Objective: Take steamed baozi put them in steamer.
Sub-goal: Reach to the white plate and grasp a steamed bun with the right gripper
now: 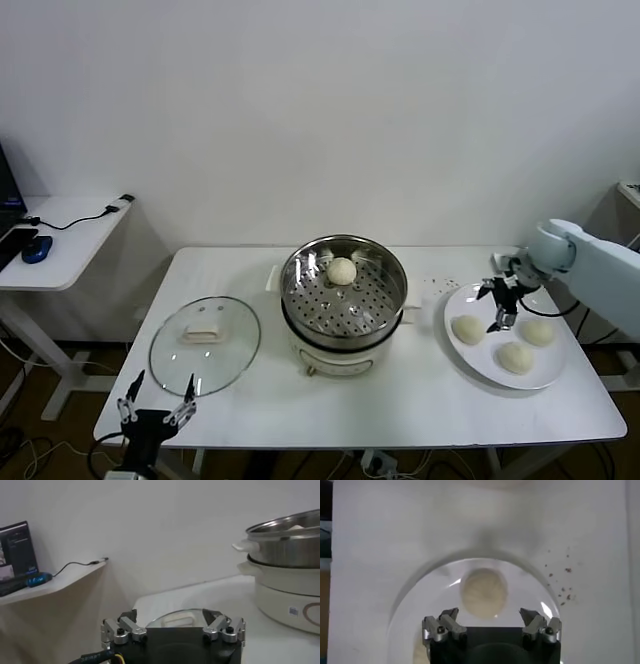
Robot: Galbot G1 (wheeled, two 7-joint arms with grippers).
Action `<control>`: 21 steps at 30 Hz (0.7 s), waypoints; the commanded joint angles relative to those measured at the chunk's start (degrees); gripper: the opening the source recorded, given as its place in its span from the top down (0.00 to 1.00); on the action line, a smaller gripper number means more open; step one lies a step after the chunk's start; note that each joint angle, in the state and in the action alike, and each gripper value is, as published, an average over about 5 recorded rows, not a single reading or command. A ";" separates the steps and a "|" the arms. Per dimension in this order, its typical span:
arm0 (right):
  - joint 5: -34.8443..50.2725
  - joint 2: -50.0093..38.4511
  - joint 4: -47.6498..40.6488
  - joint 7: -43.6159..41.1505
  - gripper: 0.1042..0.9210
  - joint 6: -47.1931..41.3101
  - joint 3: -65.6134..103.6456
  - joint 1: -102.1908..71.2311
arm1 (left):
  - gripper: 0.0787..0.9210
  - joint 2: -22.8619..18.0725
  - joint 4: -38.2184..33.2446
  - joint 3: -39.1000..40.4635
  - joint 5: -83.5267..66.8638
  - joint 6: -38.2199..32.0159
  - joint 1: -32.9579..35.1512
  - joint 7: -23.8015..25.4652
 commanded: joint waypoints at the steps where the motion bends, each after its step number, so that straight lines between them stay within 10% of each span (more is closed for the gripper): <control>1: -2.81 3.86 -6.04 -0.13 0.12 0.41 5.73 -6.10 | 0.12 -0.14 0.51 -0.03 0.18 0.02 -0.20 -0.06; 13: -3.41 8.31 -10.57 -1.77 0.13 2.05 6.65 -5.23 | 0.12 -0.36 1.16 -0.32 0.47 0.04 -0.45 -0.12; 21: -3.15 8.20 -10.91 -2.66 0.31 2.55 5.56 -4.21 | 0.12 -0.36 1.28 -0.23 0.48 0.04 -0.50 -0.11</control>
